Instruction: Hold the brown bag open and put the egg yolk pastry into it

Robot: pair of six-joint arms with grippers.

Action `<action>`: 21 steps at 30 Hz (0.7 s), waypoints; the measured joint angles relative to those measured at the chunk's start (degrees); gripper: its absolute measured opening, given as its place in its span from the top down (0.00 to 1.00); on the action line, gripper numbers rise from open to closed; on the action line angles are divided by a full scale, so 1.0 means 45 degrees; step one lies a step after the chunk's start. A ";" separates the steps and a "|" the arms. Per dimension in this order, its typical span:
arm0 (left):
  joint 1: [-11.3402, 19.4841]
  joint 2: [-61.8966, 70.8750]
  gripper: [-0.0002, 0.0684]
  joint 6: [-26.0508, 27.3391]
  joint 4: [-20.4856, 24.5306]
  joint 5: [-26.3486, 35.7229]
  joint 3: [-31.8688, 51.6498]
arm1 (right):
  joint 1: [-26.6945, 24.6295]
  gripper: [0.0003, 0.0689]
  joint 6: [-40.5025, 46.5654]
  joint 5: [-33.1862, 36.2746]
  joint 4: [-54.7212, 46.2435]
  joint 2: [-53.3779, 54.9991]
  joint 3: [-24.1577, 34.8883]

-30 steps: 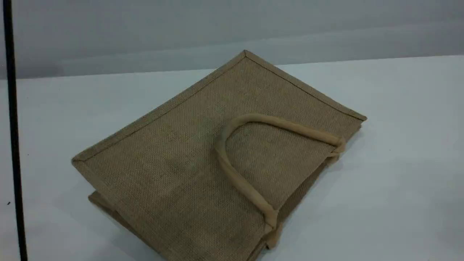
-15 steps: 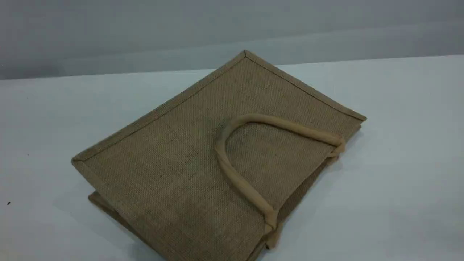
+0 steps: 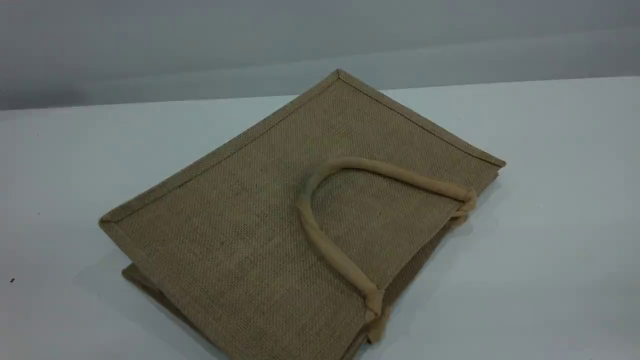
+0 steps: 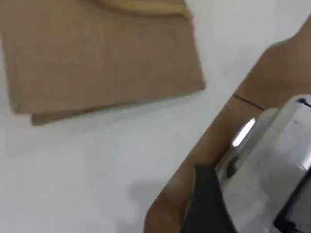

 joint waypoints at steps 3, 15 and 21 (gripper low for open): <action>0.0003 -0.1570 0.34 -0.0746 0.0299 -0.0359 0.1099 | 0.0000 0.33 0.0000 0.0016 0.0000 0.0000 0.0010; 0.0003 -0.4855 0.34 -0.2161 0.0664 -0.0808 0.3387 | 0.0000 0.33 0.0190 0.0003 0.0124 0.0000 0.0010; 0.0003 -0.4843 0.34 -0.2054 0.0891 -0.0914 0.3963 | 0.0000 0.33 0.0190 0.0003 0.0110 0.0000 0.0010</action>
